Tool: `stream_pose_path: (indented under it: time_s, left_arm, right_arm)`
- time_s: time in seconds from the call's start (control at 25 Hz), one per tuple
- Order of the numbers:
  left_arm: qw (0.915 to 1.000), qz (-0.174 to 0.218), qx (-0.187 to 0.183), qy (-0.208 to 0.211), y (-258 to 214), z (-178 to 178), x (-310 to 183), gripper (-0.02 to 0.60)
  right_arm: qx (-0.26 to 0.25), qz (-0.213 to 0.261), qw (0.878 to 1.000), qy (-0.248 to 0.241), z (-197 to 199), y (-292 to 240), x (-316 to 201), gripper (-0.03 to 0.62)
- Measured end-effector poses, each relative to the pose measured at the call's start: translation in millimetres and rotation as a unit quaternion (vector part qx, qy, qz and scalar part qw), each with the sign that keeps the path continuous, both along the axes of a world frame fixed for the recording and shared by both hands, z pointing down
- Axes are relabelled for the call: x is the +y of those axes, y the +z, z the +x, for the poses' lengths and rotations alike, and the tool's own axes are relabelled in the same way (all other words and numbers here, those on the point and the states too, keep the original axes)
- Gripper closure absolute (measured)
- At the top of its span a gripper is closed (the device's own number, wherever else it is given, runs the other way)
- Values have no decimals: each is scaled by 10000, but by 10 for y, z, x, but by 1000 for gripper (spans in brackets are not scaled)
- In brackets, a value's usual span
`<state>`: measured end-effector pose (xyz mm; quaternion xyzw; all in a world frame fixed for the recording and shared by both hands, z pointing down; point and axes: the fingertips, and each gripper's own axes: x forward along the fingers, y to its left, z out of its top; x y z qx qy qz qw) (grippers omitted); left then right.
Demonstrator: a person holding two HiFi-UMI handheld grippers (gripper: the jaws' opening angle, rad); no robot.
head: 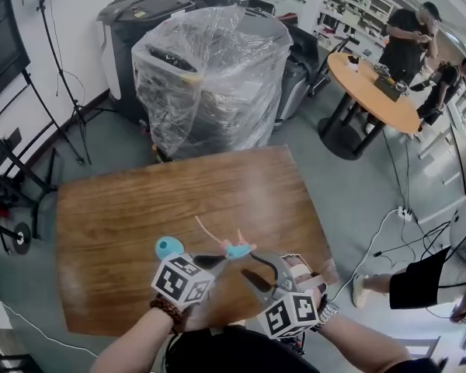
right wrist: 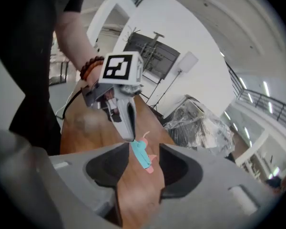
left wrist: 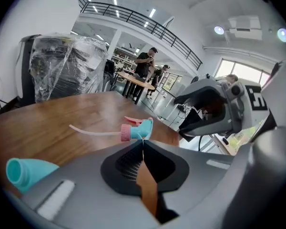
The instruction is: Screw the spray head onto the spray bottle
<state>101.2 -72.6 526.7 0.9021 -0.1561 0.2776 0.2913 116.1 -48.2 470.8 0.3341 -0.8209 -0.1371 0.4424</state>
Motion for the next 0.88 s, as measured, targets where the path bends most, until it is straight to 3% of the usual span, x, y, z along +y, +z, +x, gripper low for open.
stream_pose_path:
  time_s: [0.12, 0.32, 0.56, 0.88]
  left_arm:
    - [9998, -122, 97, 90, -158, -3, 6, 559]
    - [9983, -380, 286, 339, -435, 25, 125, 560]
    - [9950, -634, 605, 477, -657, 3, 215, 558]
    - [9932, -665, 668, 689, -748, -54, 320, 558]
  right_arm:
    - [860, 417, 9936, -605, -49, 26, -20, 381]
    - [1883, 978, 9670, -1410, -131, 103, -42, 365]
    - [2398, 1263, 9446, -1850, -223, 151, -83, 365]
    - [2659, 1355, 9320, -2058, -323, 136, -130, 383]
